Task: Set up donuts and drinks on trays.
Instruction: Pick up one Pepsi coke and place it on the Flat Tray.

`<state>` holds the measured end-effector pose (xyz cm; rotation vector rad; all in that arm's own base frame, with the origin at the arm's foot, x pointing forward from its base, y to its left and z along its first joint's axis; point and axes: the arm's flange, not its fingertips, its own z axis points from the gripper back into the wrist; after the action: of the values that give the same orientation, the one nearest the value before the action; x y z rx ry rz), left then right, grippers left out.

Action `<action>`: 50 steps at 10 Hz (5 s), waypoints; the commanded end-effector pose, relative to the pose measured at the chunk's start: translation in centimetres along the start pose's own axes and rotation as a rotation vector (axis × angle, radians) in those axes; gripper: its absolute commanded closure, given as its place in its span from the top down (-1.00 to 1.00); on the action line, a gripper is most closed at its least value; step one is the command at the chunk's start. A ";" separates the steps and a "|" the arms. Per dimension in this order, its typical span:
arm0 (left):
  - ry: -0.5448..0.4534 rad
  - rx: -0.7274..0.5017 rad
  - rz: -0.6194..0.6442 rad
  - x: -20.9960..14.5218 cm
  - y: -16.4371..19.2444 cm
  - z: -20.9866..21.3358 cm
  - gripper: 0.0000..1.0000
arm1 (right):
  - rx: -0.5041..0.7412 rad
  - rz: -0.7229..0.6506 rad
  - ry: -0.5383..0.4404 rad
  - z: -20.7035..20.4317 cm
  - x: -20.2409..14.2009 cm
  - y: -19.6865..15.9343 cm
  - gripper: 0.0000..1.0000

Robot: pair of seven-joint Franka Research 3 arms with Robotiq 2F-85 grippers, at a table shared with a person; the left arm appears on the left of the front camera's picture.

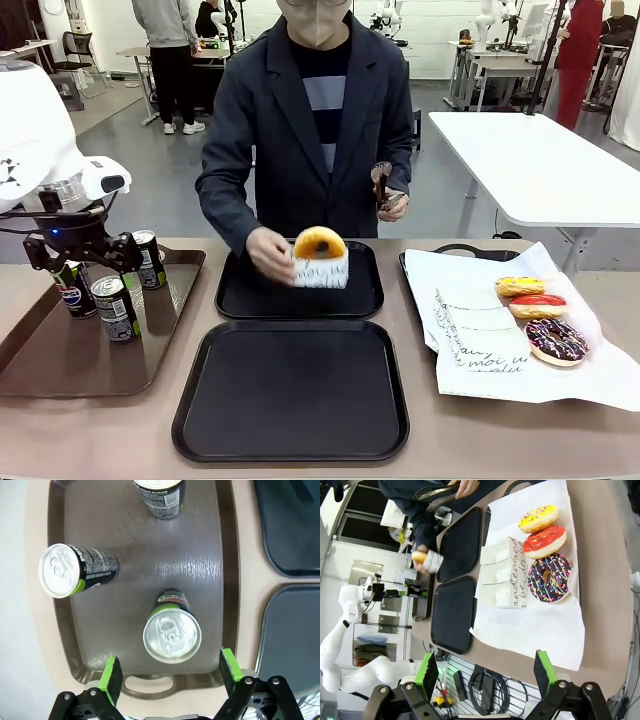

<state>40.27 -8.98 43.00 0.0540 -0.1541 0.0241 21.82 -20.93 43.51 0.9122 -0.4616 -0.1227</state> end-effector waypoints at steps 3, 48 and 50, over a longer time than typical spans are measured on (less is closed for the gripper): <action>0.018 0.045 0.054 2.5 -0.4 -2.7 1.00 | 0.030 0.013 -0.017 0.0 0.3 -0.1 1.00; 0.006 -0.031 -0.077 -4.5 0.2 4.6 0.65 | 0.030 0.013 -0.017 0.0 0.3 -0.1 1.00; -0.020 -0.039 -0.078 -4.2 -0.1 2.6 0.80 | 0.030 0.013 -0.017 0.0 0.3 -0.1 1.00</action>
<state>35.20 -9.31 46.30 0.0084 -0.1447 -0.0566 21.74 -20.98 43.54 0.9127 -0.4593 -0.1240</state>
